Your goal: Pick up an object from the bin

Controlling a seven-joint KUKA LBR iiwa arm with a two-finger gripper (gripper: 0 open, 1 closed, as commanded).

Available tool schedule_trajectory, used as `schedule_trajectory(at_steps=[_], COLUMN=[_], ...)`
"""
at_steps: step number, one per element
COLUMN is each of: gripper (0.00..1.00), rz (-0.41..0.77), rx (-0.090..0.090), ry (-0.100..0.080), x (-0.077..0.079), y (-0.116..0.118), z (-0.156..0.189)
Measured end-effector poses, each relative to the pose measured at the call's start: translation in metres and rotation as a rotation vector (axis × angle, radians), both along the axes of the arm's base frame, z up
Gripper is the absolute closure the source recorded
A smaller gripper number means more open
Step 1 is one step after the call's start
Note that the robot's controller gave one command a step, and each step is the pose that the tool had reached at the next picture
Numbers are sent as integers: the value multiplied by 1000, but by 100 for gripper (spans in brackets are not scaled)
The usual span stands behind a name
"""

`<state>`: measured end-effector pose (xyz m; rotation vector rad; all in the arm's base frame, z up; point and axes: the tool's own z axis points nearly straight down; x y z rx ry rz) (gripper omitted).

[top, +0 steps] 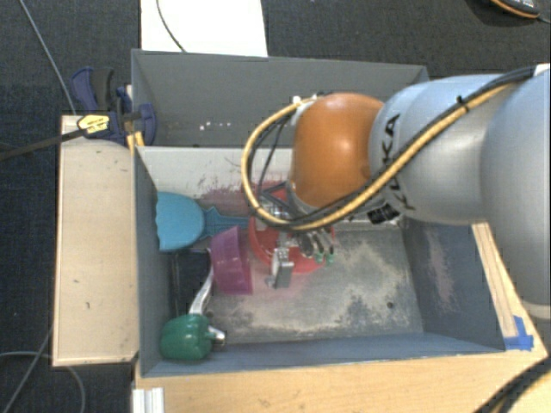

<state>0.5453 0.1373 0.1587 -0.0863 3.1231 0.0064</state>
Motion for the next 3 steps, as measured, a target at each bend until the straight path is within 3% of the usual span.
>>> schedule_trajectory(at_steps=[1,2,3], gripper=[0,0,0], rz=[43,-43,-60], rx=[-2,3,3], ry=[3,-4,-7], x=[-16,-14,-19], y=[-18,-18,-11], z=[104,33,28])
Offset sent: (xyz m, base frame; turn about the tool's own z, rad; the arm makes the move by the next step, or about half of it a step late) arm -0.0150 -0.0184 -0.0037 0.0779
